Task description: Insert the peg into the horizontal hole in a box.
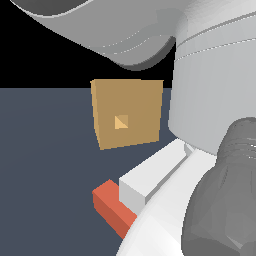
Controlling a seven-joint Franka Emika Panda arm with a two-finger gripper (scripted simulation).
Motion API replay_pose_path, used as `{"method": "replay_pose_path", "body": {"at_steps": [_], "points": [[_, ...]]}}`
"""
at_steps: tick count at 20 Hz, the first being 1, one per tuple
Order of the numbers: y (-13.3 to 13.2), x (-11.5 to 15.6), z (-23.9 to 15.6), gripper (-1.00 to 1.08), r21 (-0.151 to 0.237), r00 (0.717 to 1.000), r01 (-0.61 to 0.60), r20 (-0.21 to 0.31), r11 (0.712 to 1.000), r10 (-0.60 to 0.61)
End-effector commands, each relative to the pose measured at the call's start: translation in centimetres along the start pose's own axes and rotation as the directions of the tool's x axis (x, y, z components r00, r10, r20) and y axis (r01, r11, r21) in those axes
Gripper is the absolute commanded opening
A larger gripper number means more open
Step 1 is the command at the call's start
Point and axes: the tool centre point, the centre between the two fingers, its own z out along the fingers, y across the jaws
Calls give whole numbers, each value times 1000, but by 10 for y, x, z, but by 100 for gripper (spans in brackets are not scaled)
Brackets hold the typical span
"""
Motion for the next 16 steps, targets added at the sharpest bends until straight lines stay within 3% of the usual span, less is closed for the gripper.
{"method": "replay_pose_path", "body": {"at_steps": [1, 6, 12, 13, 16], "points": [[0, 1, 11, 100, 1, 1000, 1, -2, 1000, -1], [0, 1, 37, 100, 1, 1000, 3, -1, 1000, -3], [1, 0, 42, 100, 1, 1000, 3, -1, 1000, -3], [1, 0, 42, -100, 1, 1000, 3, -1, 1000, -3], [1, 0, 42, -100, 1, 1000, 3, -1, 1000, -3]]}}
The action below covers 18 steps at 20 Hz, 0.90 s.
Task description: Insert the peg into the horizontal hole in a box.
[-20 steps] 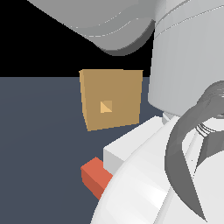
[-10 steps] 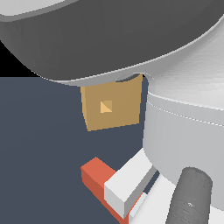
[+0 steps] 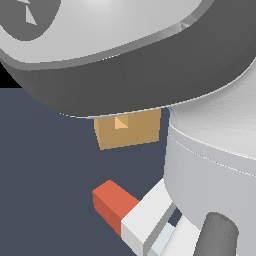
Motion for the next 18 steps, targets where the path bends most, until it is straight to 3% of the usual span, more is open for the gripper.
{"method": "replay_pose_path", "body": {"at_steps": [1, 18], "points": [[0, 0, 0, -100, 0, 1000, 0, 1, 1000, 0], [5, 16, -7, -100, 0, 999, -49, 0, 999, 49]]}}
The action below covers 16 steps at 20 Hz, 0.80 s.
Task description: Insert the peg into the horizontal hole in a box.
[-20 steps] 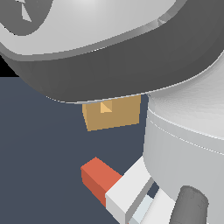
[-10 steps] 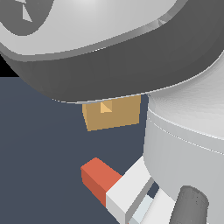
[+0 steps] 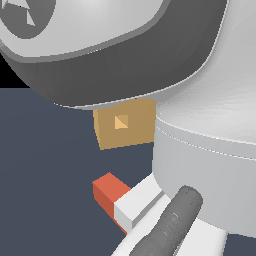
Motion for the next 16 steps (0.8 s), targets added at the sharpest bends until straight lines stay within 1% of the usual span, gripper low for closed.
{"method": "replay_pose_path", "body": {"at_steps": [1, 9, 16], "points": [[3, 6, -5, -100, -2, 1000, -21, 3, 1000, 21], [18, 42, -21, -100, -2, 991, -134, 3, 991, 134], [41, 81, -39, -100, -3, 965, -262, 3, 965, 262]]}}
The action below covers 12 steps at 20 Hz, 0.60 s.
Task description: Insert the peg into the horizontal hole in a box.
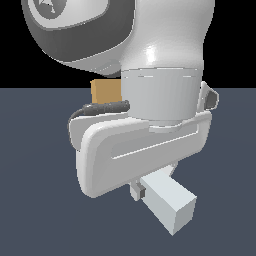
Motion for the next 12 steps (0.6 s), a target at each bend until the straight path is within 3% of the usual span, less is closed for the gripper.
{"method": "replay_pose_path", "body": {"at_steps": [1, 12], "points": [[6, 15, -8, -100, -3, 999, -47, 2, 999, 47], [30, 58, -28, -100, -3, 982, -186, 2, 982, 186]]}}
